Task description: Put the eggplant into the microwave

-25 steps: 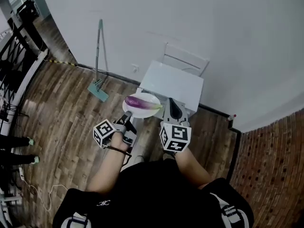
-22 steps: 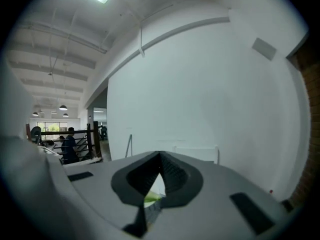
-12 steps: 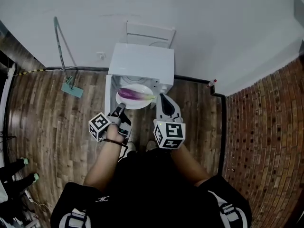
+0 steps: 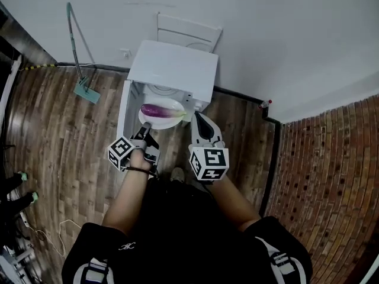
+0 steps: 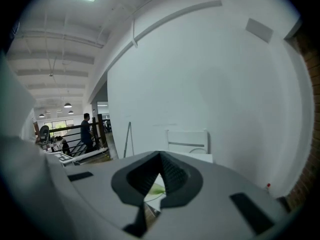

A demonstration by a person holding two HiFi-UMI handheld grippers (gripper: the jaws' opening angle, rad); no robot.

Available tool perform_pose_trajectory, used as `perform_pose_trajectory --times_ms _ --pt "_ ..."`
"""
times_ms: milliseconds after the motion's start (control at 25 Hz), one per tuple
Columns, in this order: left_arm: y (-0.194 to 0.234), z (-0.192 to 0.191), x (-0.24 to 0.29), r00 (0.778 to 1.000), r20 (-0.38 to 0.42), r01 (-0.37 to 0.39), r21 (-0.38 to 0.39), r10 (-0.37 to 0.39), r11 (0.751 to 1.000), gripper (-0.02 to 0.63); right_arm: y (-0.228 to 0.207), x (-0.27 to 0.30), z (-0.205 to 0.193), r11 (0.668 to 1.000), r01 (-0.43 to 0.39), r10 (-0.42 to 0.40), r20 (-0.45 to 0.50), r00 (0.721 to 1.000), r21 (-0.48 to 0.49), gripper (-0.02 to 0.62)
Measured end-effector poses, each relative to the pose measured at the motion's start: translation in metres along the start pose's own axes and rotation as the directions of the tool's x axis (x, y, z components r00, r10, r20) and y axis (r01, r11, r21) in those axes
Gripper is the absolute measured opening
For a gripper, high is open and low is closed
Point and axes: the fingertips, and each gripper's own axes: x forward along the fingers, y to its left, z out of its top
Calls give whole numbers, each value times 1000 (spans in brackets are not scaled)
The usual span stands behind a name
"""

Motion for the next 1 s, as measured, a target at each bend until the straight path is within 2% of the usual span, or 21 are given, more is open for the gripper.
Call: perform_pose_trajectory --times_ms 280,600,840,1000 --pt "33 -5 34 998 52 -17 -31 19 999 15 -7 31 -38 997 -72 72 -43 997 3 9" --pt "89 24 93 995 100 -20 -32 23 999 15 -19 76 -103 995 -100 100 -57 993 5 9" --pt "142 47 150 998 67 1 12 -2 1000 15 -31 120 -176 997 -81 81 -43 996 -8 9" --pt "179 59 183 997 68 38 9 -39 999 15 -45 147 -238 996 -83 83 -35 996 19 9"
